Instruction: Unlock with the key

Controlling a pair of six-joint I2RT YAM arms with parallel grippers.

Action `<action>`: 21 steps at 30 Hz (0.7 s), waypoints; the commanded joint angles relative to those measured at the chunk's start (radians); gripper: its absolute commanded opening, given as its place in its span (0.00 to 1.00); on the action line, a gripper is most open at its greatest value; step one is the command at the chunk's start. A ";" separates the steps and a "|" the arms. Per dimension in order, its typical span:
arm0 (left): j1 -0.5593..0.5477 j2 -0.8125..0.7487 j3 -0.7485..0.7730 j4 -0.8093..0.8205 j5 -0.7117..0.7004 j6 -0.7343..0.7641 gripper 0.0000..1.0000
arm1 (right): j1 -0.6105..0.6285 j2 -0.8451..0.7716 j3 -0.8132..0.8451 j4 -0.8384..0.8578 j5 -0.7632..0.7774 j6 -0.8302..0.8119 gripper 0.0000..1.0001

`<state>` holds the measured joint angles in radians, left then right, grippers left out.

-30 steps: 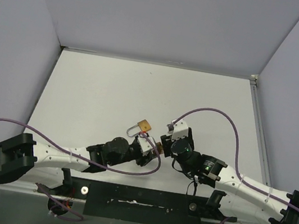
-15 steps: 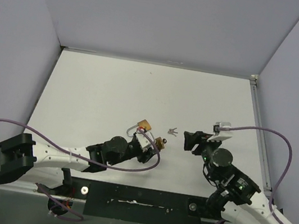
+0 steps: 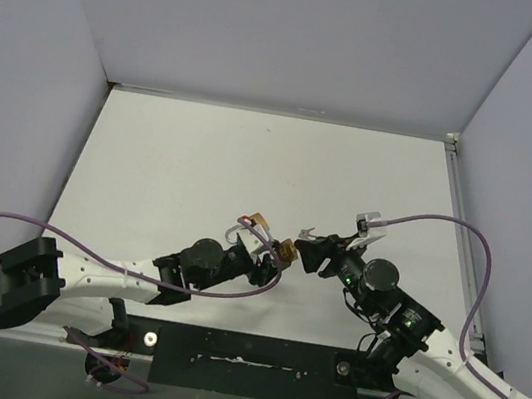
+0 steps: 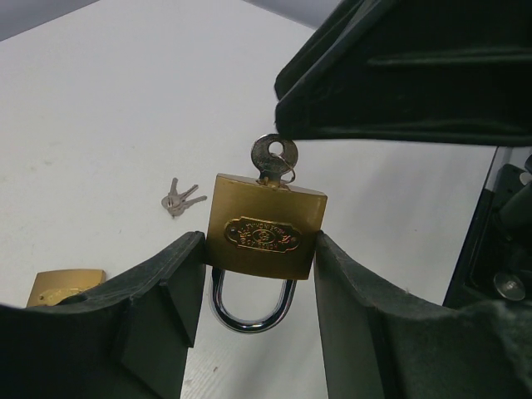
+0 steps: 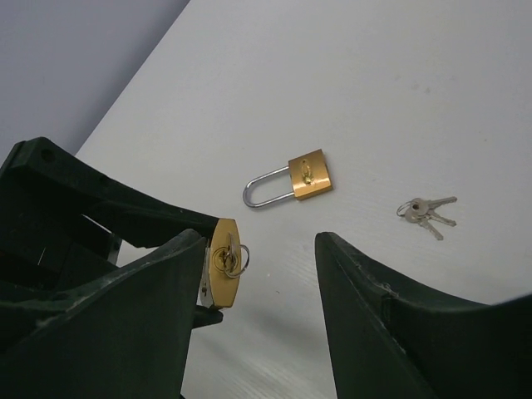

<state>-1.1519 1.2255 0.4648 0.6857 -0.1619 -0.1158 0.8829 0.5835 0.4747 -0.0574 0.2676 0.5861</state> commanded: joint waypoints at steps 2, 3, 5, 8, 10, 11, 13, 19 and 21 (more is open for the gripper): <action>0.003 -0.001 0.083 0.177 0.050 -0.041 0.00 | -0.006 0.063 -0.002 0.169 -0.077 0.060 0.55; 0.003 0.002 0.086 0.177 0.053 -0.043 0.00 | -0.005 0.071 -0.003 0.180 -0.081 0.066 0.54; 0.003 0.007 0.090 0.179 0.059 -0.050 0.00 | -0.006 0.079 -0.009 0.195 -0.083 0.073 0.52; 0.003 0.006 0.089 0.188 0.067 -0.058 0.00 | -0.005 0.076 -0.018 0.212 -0.075 0.082 0.49; 0.003 0.005 0.088 0.190 0.066 -0.062 0.00 | -0.005 0.071 -0.021 0.214 -0.071 0.084 0.47; 0.003 0.004 0.085 0.192 0.064 -0.063 0.00 | -0.006 0.069 -0.021 0.214 -0.069 0.084 0.45; 0.003 0.001 0.082 0.198 0.056 -0.066 0.00 | -0.007 0.067 -0.022 0.214 -0.067 0.086 0.43; 0.003 0.002 0.077 0.209 0.038 -0.076 0.00 | -0.007 0.058 -0.034 0.224 -0.060 0.095 0.38; 0.003 0.004 0.077 0.212 0.034 -0.080 0.00 | -0.007 0.053 -0.038 0.227 -0.054 0.098 0.37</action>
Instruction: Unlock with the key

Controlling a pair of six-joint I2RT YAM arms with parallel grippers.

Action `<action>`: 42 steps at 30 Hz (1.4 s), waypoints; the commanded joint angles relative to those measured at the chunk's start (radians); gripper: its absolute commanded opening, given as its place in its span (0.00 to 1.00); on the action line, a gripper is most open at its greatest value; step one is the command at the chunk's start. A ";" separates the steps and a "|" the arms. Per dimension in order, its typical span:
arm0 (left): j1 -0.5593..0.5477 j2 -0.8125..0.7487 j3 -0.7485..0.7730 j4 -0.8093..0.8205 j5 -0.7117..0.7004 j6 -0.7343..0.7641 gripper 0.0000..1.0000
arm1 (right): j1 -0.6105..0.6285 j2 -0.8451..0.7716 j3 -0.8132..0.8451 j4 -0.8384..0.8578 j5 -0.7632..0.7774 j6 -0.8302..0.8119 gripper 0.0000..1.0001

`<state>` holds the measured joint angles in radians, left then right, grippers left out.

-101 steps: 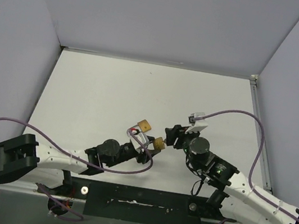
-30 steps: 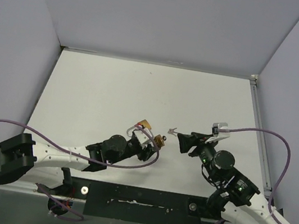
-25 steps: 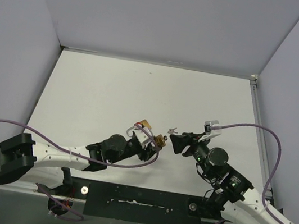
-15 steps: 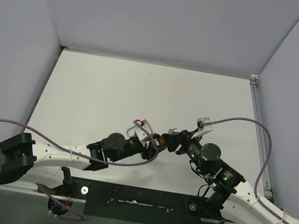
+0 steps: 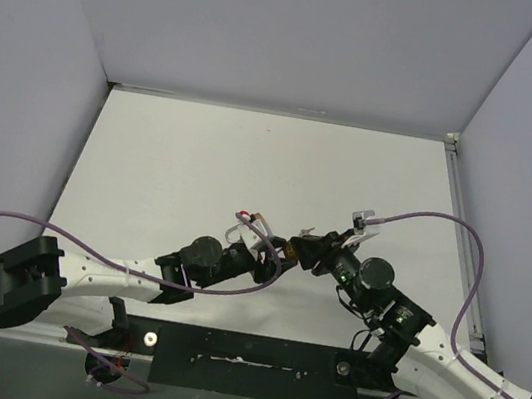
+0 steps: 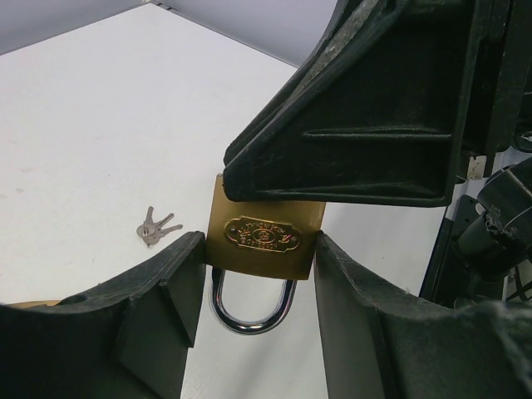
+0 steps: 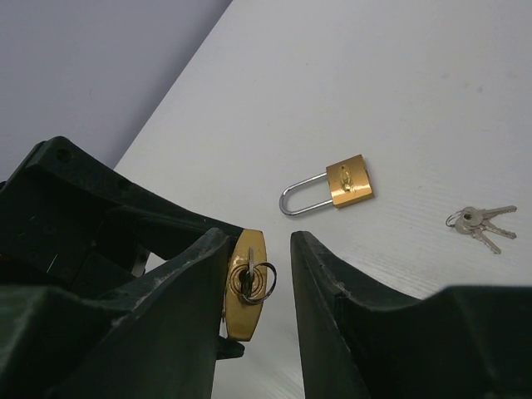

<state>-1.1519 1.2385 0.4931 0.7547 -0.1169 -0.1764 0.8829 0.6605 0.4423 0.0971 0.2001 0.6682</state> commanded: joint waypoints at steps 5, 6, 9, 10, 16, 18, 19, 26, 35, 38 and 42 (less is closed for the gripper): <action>0.003 -0.010 0.039 0.148 -0.027 -0.030 0.00 | -0.008 -0.056 -0.018 0.076 0.031 0.021 0.36; 0.003 -0.009 0.036 0.150 -0.030 -0.032 0.00 | -0.007 -0.060 -0.022 0.077 0.036 0.021 0.36; 0.003 -0.008 0.032 0.155 -0.035 -0.036 0.00 | -0.007 -0.065 -0.024 0.072 0.042 0.022 0.33; 0.003 -0.008 0.031 0.156 -0.037 -0.038 0.00 | -0.008 -0.063 -0.024 0.069 0.041 0.022 0.32; 0.003 -0.003 0.041 0.152 -0.046 -0.034 0.00 | -0.009 -0.050 -0.022 0.070 0.041 0.026 0.25; 0.003 0.000 0.047 0.148 -0.046 -0.031 0.00 | -0.009 -0.046 -0.019 0.067 0.042 0.027 0.22; 0.003 0.002 0.049 0.146 -0.046 -0.030 0.00 | -0.008 -0.046 -0.018 0.064 0.044 0.027 0.21; 0.003 0.010 0.056 0.138 -0.047 -0.026 0.00 | -0.009 -0.044 -0.022 0.061 0.055 0.030 0.14; 0.003 0.009 0.060 0.134 -0.052 -0.026 0.00 | -0.012 -0.031 -0.015 0.058 0.052 0.029 0.06; 0.003 0.012 0.069 0.125 -0.054 -0.023 0.00 | -0.012 -0.020 -0.008 0.054 0.046 0.027 0.08; 0.003 0.018 0.084 0.105 -0.063 -0.015 0.00 | -0.013 -0.002 0.004 0.037 0.052 0.028 0.00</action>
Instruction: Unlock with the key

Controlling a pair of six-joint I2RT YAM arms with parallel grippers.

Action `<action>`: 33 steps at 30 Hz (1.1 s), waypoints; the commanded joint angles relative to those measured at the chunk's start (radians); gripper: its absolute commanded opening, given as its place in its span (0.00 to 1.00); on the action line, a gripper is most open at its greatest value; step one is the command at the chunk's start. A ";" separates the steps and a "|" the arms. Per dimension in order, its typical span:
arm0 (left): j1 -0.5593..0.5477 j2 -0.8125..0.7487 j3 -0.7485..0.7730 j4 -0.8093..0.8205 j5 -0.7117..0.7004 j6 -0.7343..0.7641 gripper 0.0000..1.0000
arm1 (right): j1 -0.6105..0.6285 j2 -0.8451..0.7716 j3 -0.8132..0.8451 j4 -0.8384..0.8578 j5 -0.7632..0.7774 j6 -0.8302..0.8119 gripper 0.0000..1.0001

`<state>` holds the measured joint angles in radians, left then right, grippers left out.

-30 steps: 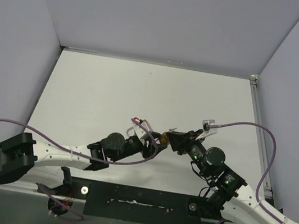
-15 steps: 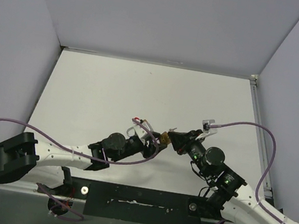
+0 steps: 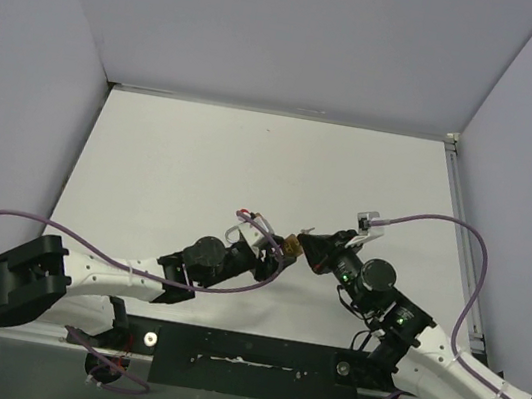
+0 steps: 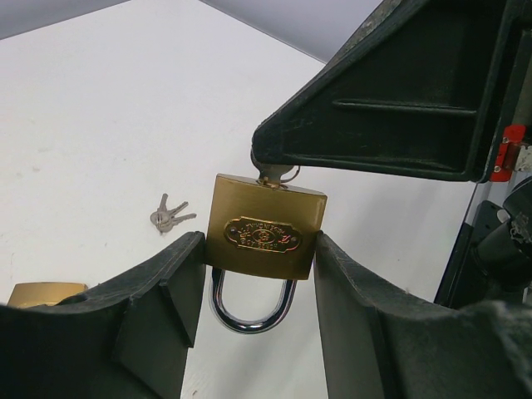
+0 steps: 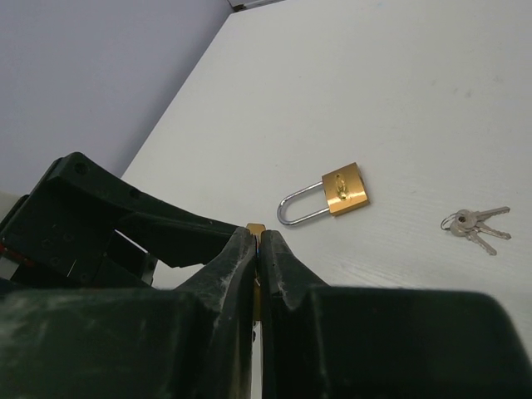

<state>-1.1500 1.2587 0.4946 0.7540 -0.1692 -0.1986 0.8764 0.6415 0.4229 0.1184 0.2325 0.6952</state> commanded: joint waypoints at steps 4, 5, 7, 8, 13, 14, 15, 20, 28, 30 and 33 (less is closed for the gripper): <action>-0.002 0.007 0.109 0.059 -0.045 0.024 0.00 | -0.007 0.025 0.028 0.000 0.042 0.024 0.00; -0.003 0.010 0.114 0.053 -0.053 0.028 0.00 | -0.008 0.029 0.028 -0.004 0.050 0.031 0.00; -0.007 0.018 0.119 0.051 -0.073 0.035 0.00 | -0.008 0.039 0.032 -0.011 0.062 0.046 0.00; -0.009 0.021 0.123 0.051 -0.082 0.037 0.00 | -0.010 0.046 0.035 -0.015 0.069 0.054 0.00; -0.026 0.056 0.158 0.015 -0.140 0.054 0.00 | -0.010 0.108 0.074 -0.046 0.099 0.113 0.00; -0.035 0.068 0.179 0.004 -0.152 0.066 0.00 | -0.010 0.127 0.084 -0.051 0.100 0.123 0.00; -0.041 0.076 0.193 -0.002 -0.169 0.080 0.00 | -0.009 0.140 0.094 -0.057 0.104 0.136 0.00; -0.084 0.110 0.225 -0.017 -0.257 0.144 0.00 | -0.008 0.180 0.129 -0.098 0.152 0.200 0.00; -0.133 0.142 0.256 -0.024 -0.359 0.200 0.00 | -0.007 0.202 0.146 -0.168 0.232 0.297 0.00; -0.142 0.148 0.260 -0.025 -0.369 0.205 0.00 | -0.008 0.202 0.145 -0.169 0.236 0.305 0.00; -0.143 0.151 0.262 -0.028 -0.368 0.205 0.00 | -0.007 0.197 0.138 -0.157 0.232 0.297 0.00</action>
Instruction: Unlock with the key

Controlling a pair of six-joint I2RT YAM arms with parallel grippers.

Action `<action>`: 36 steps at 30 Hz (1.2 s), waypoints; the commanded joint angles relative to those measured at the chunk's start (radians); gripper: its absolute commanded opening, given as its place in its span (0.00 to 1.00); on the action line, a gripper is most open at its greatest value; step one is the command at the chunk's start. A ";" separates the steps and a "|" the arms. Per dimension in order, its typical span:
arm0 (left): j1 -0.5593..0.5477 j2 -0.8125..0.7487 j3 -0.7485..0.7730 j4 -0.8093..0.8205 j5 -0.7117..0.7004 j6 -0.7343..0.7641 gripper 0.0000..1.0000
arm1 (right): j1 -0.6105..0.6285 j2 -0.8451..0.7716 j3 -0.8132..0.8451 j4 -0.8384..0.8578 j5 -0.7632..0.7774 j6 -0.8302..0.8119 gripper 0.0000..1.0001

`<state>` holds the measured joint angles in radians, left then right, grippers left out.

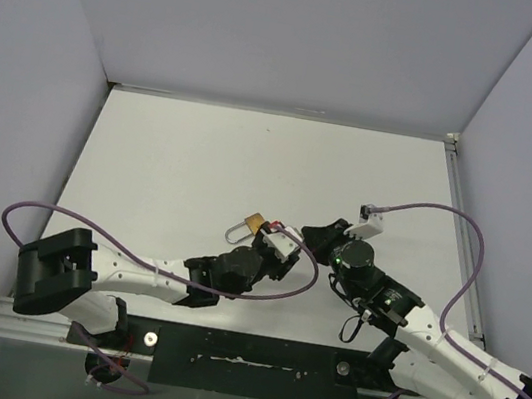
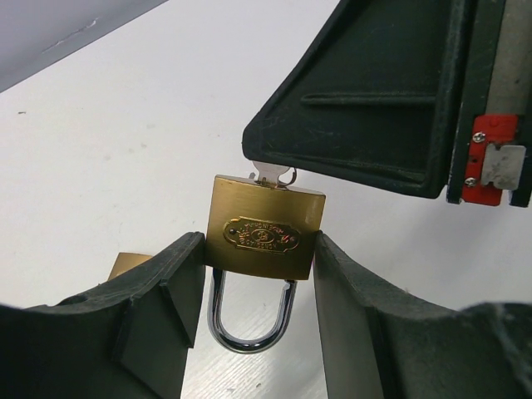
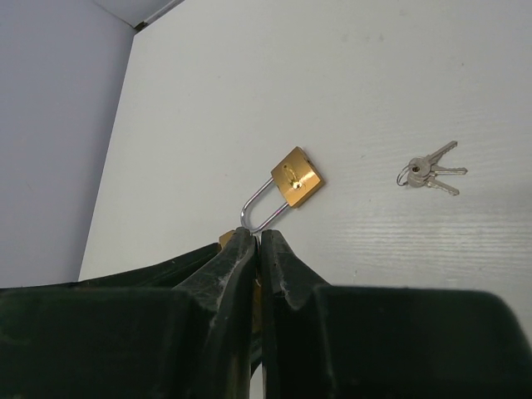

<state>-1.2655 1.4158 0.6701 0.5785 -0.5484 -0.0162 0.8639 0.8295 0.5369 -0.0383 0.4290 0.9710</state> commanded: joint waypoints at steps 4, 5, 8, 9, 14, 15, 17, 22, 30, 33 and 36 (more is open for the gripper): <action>-0.027 -0.009 0.084 0.141 0.017 0.025 0.00 | 0.006 -0.007 0.011 0.028 0.035 -0.006 0.07; -0.028 -0.010 0.080 0.143 0.019 0.024 0.00 | 0.005 -0.013 0.008 0.026 0.051 0.009 0.12; -0.025 -0.015 0.063 0.144 0.017 0.019 0.00 | 0.004 -0.041 -0.008 0.028 0.086 0.023 0.17; -0.025 -0.017 0.059 0.143 0.016 0.016 0.00 | 0.004 -0.050 -0.013 0.027 0.091 0.032 0.18; -0.025 -0.020 0.050 0.135 0.016 0.005 0.00 | 0.001 -0.066 0.005 0.018 0.078 -0.007 0.44; -0.021 -0.021 0.047 0.135 0.016 0.004 0.00 | 0.001 -0.072 0.008 0.020 0.076 -0.019 0.53; -0.015 -0.025 0.042 0.129 0.028 0.000 0.00 | 0.001 -0.091 0.007 0.028 0.074 -0.038 0.65; 0.008 -0.059 0.010 0.131 0.090 -0.006 0.00 | 0.001 -0.148 -0.003 0.023 0.057 -0.106 0.68; 0.102 -0.146 -0.009 0.036 0.279 -0.039 0.00 | 0.000 -0.205 -0.008 -0.073 0.078 -0.135 0.64; 0.135 -0.166 -0.002 -0.029 0.320 -0.051 0.00 | -0.002 -0.235 -0.005 -0.130 0.121 -0.138 0.64; 0.182 -0.180 0.009 -0.079 0.393 -0.084 0.00 | -0.003 -0.262 -0.005 -0.152 0.142 -0.152 0.66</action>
<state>-1.1278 1.2942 0.6376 0.5011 -0.2684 -0.0521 0.8646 0.6052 0.5213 -0.1600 0.5037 0.8486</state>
